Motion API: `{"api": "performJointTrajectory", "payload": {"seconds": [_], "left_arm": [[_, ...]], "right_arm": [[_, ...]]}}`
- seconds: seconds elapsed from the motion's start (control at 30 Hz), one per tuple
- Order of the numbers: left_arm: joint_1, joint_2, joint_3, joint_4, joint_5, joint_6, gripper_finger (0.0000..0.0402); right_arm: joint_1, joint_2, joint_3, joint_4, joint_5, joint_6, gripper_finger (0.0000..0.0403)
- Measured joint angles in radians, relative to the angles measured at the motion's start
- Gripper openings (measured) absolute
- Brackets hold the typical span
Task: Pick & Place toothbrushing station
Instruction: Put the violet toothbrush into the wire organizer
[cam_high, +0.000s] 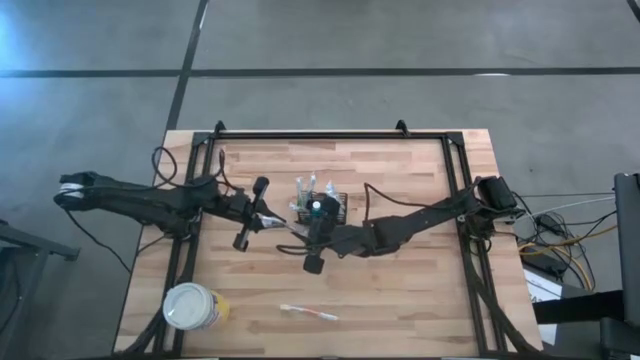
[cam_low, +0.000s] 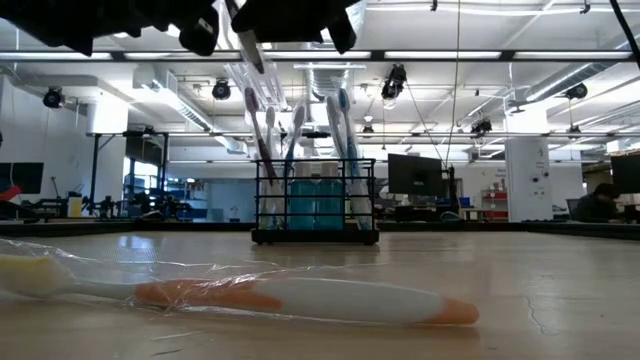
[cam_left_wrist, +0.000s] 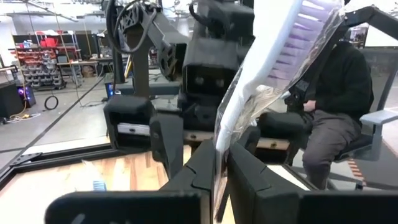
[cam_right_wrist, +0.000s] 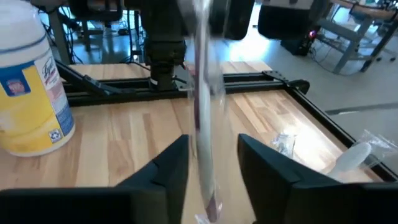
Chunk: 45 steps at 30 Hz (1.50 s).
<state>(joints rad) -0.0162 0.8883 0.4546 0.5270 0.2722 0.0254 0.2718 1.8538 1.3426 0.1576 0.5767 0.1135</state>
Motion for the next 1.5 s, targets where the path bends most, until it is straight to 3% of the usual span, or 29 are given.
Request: {"api": "performJointTrajectory", "payload": {"seconds": [0.23, 0.43, 0.57, 0.97, 1.37, 1.5], "left_arm": [[-0.001, 0.008, -0.001, -0.021, 0.0, 0.012, 0.0022], [-0.001, 0.012, -0.001, -0.021, 0.0, 0.021, 0.0022], [-0.001, 0.012, -0.001, -0.02, 0.0, 0.021, 0.0022], [-0.001, 0.013, -0.001, -0.022, -0.004, 0.026, 0.0022], [-0.001, 0.013, -0.001, -0.032, -0.004, 0.026, 0.0022], [-0.001, 0.013, 0.0, -0.031, -0.003, 0.018, 0.0031]], "right_arm": [[0.0, -0.002, 0.072, -0.045, -0.018, 0.015, 0.0193], [-0.01, -0.004, 0.123, -0.096, -0.111, 0.047, 0.0196], [-0.025, -0.003, 0.131, -0.17, -0.114, 0.069, 0.0184], [-0.073, -0.002, 0.131, -0.168, -0.187, 0.084, 0.0134], [-0.08, -0.001, 0.131, -0.158, -0.252, 0.003, 0.0023], [-0.08, 0.0, 0.13, -0.143, -0.252, -0.029, 0.0019]]}}
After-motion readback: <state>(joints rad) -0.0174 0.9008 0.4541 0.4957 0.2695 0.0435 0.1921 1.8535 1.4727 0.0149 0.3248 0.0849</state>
